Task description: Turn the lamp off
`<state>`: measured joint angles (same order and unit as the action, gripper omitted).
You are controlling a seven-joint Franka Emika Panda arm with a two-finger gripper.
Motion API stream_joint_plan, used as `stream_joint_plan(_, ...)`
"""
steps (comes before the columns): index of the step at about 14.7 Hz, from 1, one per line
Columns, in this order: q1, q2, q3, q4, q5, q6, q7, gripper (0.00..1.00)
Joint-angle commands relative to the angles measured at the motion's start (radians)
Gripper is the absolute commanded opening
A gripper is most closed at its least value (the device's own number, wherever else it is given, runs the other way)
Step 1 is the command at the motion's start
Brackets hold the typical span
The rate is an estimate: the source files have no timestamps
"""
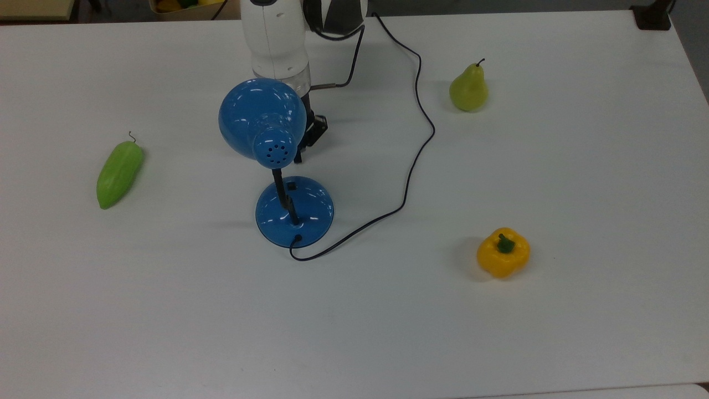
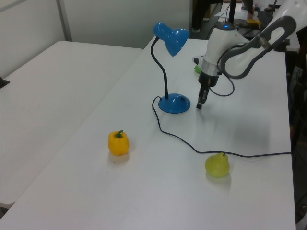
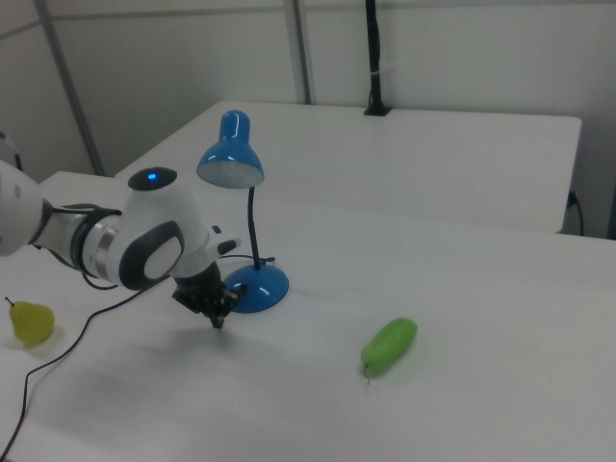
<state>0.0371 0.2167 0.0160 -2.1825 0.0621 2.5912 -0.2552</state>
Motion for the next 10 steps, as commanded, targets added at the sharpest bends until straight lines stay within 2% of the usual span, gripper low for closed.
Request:
stream_joint_plan(1, 0.014, -0.138, -0.004, -0.011, -0.047, -0.286, -0.015, 0.29)
stream_joint_plan(2, 0.015, -0.164, -0.004, 0.003, -0.047, -0.360, -0.012, 0.41)
stream_joint_plan(3, 0.015, -0.190, -0.008, 0.012, -0.047, -0.432, -0.009, 0.57)
stream_joint_plan(5, 0.015, -0.250, -0.013, 0.045, -0.045, -0.572, -0.006, 1.00)
stream_joint_plan(7, 0.009, -0.289, -0.021, 0.123, -0.044, -0.728, 0.028, 1.00)
stream_joint_plan(10, 0.006, -0.290, -0.030, 0.318, -0.035, -0.960, 0.143, 1.00)
